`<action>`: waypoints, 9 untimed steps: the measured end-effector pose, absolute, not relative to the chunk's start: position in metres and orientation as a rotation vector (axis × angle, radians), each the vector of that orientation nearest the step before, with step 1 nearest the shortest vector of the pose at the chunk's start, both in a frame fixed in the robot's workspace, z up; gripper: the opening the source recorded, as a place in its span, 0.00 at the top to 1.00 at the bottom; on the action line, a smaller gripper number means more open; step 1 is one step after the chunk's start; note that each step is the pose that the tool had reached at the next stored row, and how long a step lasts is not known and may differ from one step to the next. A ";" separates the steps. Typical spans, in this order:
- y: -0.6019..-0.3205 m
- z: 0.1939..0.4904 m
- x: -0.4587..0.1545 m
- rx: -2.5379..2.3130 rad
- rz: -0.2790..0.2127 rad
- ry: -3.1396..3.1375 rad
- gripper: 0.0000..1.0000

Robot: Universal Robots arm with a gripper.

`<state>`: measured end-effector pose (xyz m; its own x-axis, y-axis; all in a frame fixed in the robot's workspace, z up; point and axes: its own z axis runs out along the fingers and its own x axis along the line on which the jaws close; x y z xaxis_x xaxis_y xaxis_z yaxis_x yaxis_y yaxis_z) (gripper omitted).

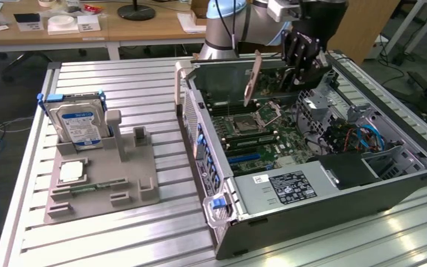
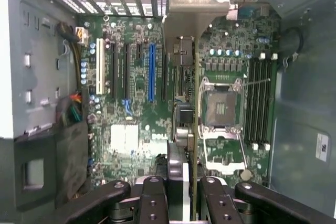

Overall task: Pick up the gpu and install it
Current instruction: 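Insert the gpu into the slot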

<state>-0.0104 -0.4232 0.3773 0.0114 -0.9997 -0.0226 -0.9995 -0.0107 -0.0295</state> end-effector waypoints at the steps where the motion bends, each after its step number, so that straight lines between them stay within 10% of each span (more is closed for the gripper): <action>1: -0.423 0.375 -0.012 -2.206 -0.007 2.185 0.72; 9: -0.424 0.362 -0.016 -2.171 -0.008 2.219 0.72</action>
<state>-0.0159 -0.4244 0.3624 -0.0216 -0.9995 -0.0227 -0.9993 0.0223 -0.0296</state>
